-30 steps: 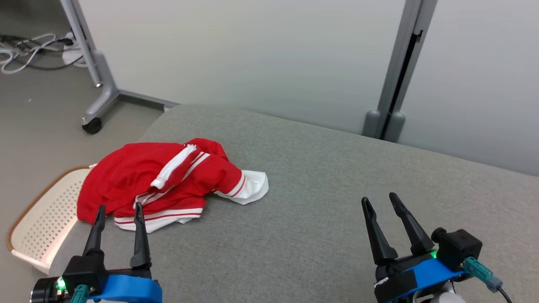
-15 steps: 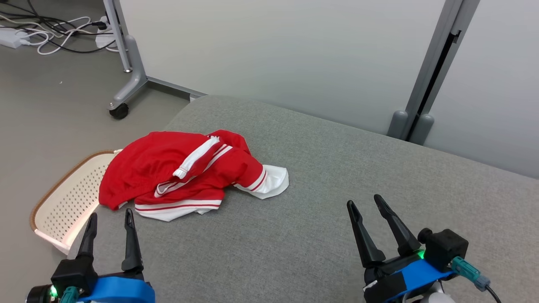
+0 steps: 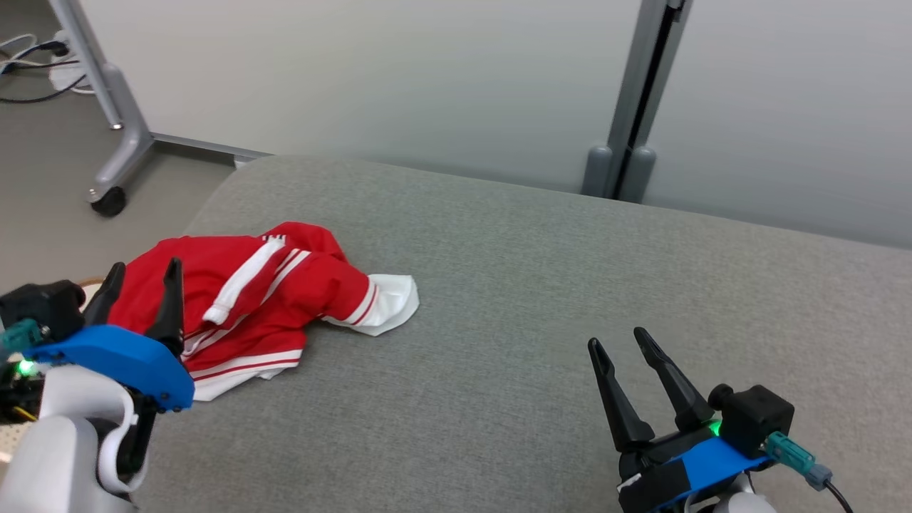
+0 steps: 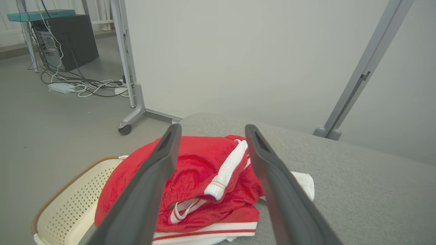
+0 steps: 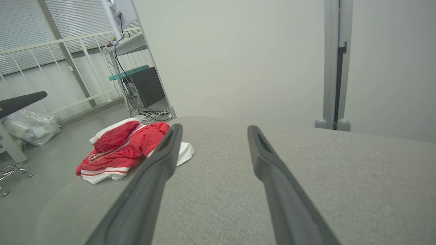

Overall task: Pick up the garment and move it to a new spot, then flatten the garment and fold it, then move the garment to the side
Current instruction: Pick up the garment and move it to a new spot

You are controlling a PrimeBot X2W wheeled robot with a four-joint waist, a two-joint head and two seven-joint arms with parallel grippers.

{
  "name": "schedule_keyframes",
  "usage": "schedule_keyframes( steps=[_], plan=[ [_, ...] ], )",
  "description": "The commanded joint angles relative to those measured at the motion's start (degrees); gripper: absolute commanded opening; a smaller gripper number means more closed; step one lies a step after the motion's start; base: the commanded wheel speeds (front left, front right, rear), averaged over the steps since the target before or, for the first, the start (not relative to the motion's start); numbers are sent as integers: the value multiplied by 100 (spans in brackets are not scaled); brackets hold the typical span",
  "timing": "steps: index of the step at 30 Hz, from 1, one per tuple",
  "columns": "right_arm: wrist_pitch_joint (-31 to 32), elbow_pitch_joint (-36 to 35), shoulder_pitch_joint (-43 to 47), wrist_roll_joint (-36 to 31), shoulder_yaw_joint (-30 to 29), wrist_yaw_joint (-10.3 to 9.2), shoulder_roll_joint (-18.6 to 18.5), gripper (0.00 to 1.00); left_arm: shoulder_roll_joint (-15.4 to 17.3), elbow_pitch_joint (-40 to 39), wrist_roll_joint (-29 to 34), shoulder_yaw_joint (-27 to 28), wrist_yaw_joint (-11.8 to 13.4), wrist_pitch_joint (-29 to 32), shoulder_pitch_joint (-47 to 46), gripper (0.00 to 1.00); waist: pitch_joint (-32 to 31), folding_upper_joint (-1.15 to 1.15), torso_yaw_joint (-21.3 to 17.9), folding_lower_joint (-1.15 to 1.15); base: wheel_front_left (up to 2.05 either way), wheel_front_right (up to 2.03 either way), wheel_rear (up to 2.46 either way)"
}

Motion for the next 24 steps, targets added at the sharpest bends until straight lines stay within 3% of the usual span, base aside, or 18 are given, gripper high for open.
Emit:
schedule_keyframes(
  steps=[1,8,12,21,22,23,24],
  plan=[
    [-32,-10,-76,25,-12,2,-50,100,156,41,-176,-66,-29,249,-209,100,25,0,-127,-1,0,0,0],
    [-31,-50,-280,55,66,2,-147,100,858,705,-1140,-352,-27,1461,-704,100,386,0,-715,-1,0,0,0],
    [-31,-74,-382,72,64,2,-204,100,1080,1265,-1490,-505,-28,1888,-871,100,556,0,-995,-1,0,0,0],
    [-31,-57,-513,151,78,2,-239,100,1300,2534,-1747,-646,-29,2021,-1153,100,736,0,-1321,-1,0,0,0],
    [-31,-56,-515,156,69,2,-234,100,1299,2593,-1781,-681,-29,1988,-1175,69,734,0,-1328,-1,0,0,0],
    [-31,-55,-512,156,55,2,-231,100,1305,2629,-1806,-744,-29,1965,-1179,27,729,0,-1327,-1,0,0,0],
    [-31,-48,-495,159,43,2,-228,100,1319,2650,-1823,-826,-29,1956,-1169,0,709,0,-1319,-1,0,0,0]
  ],
)
